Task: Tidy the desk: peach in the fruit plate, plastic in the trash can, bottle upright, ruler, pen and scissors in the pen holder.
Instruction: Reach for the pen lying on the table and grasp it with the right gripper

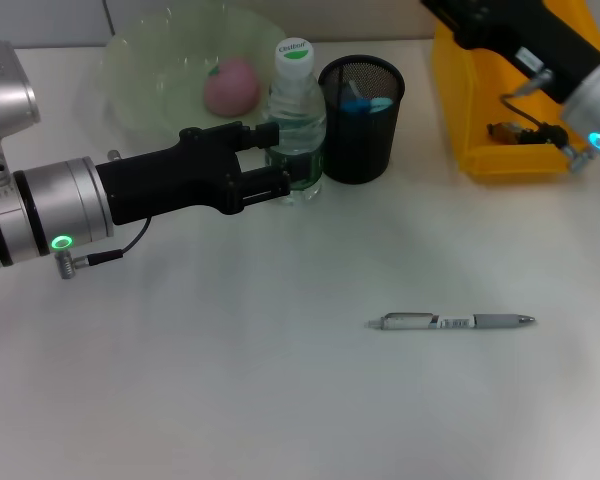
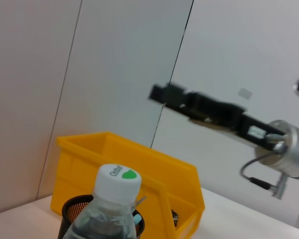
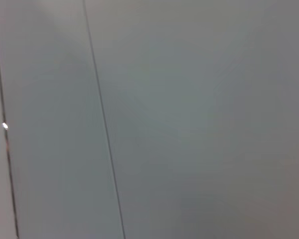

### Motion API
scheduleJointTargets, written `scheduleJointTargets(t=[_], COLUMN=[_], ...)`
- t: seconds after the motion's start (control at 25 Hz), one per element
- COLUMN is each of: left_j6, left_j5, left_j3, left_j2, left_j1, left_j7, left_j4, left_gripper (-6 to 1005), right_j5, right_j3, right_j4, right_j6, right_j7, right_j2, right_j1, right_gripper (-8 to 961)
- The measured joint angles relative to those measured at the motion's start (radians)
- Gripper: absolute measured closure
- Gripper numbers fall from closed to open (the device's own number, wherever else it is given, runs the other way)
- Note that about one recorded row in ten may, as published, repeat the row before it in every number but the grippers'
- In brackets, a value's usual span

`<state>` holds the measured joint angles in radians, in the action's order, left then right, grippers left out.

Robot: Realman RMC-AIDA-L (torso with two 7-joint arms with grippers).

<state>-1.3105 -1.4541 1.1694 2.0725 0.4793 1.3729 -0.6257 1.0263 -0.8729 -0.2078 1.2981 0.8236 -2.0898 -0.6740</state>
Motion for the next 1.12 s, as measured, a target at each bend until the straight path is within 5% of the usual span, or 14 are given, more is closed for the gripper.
scheduleJointTargets(t=[0.36,0.56,0.72,0.84,1.12], left_j6=[0.001,-0.004,-0.004,-0.005,-0.016], left_j5=[0.000,0.010,0.013,0.013,0.014], left_j3=[-0.001,-0.001,0.000,0.006,0.009], left_j2=[-0.001,-0.002,-0.003,-0.003,-0.003], left_j1=[0.006,0.015,0.028,0.029,0.018], left_j7=[0.000,0.000,0.000,0.000,0.000], left_j4=[0.003,-0.005,0.001,0.001,0.001], left_gripper=[341,341,341,341,341], right_j5=[0.034,0.395,0.667,0.831,0.986], right_j3=[-0.014,-0.010,0.040,0.093,0.110], right_j4=[-0.147,-0.489,-0.754,-0.954,-1.121], right_j6=[0.105,0.157,0.270,0.431,0.611], right_j7=[0.221,0.578,0.861,1.056,1.248], right_j2=[0.012,0.020,0.019,0.037,0.072], right_j1=[0.206,0.296,0.299,0.256,0.148], right_gripper=[400,393,388,384,375])
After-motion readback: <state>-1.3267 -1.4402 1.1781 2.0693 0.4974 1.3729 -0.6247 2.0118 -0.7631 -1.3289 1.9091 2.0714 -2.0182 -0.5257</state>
